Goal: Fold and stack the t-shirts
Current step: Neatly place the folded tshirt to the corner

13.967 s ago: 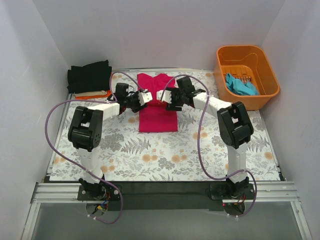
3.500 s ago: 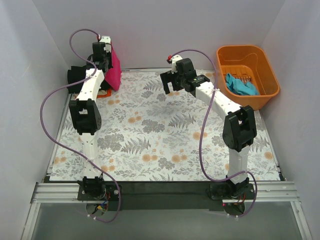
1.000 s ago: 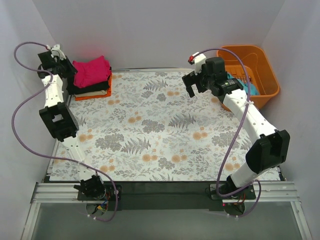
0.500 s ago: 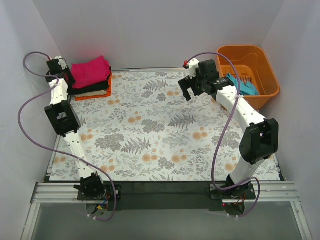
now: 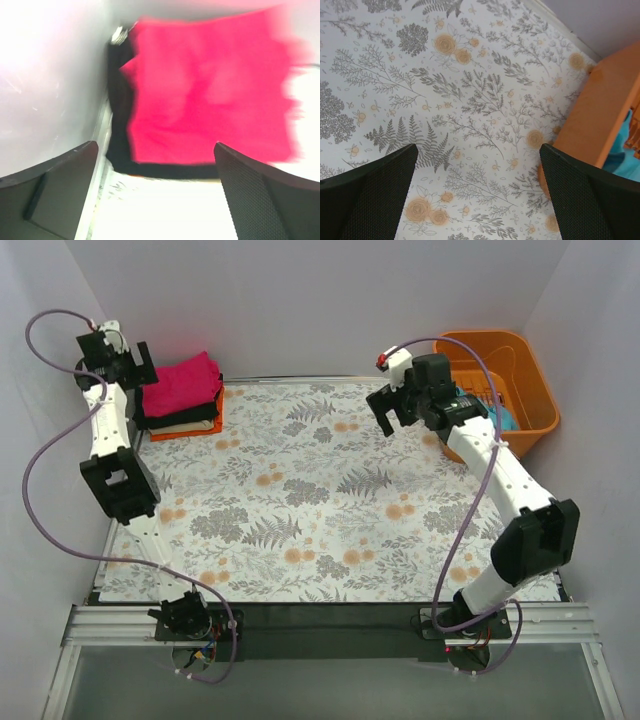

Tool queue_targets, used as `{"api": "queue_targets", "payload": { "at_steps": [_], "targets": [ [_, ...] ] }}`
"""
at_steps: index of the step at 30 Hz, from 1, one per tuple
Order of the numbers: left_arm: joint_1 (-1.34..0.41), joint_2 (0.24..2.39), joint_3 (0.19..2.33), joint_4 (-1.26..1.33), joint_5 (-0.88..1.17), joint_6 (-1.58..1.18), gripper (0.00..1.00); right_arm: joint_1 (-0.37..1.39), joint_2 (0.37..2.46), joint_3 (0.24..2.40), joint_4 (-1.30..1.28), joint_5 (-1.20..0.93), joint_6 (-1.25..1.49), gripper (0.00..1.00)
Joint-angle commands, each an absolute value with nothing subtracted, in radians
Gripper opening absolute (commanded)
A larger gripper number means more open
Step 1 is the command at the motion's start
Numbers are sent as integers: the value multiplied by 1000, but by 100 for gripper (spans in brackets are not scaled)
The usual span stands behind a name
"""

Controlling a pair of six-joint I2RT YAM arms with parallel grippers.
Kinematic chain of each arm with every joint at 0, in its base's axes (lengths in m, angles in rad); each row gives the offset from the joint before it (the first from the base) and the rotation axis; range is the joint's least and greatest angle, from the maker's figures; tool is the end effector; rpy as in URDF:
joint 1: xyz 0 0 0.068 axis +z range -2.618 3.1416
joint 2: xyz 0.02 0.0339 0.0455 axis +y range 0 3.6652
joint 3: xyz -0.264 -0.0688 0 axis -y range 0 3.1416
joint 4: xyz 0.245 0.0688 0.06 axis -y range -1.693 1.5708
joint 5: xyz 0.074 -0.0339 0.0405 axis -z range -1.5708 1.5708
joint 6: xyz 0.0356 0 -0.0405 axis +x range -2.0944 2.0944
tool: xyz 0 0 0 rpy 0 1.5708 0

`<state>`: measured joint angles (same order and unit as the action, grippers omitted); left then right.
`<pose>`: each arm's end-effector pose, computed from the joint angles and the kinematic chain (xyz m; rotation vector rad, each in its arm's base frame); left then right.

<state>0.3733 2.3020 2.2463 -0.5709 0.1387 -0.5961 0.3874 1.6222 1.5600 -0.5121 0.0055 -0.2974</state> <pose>0.4979 0.1897 0.2922 -0.9572 1.9854 -0.2771 0.3462 0.1410 0.3623 -0.7173 2.0220 0.0466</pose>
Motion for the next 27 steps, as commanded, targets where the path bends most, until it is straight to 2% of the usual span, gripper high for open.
{"api": "queue_targets", "payload": {
  "at_steps": [1, 4, 7, 11, 15, 22, 27],
  "targets": [
    [289, 2021, 2253, -673, 252, -587, 97, 355, 1506, 1557, -503, 12, -324, 98],
    [239, 1921, 2221, -765, 340, -641, 98, 310, 1460, 1523, -528, -64, -307, 98],
    [161, 1813, 2096, -813, 379, -650, 98, 281, 1411, 1479, -548, -124, -304, 98],
    [20, 1651, 1805, -779, 373, -626, 98, 261, 1335, 1384, -584, -181, -291, 98],
    [-32, 1505, 1487, -743, 494, -666, 98, 247, 1244, 1243, -612, -239, -275, 98],
    [-83, 1272, 1102, -655, 422, -673, 98, 250, 1144, 993, -585, -322, -233, 99],
    [-83, 1164, 1023, -637, 419, -676, 98, 249, 1095, 924, -580, -291, -242, 98]
  ]
}}
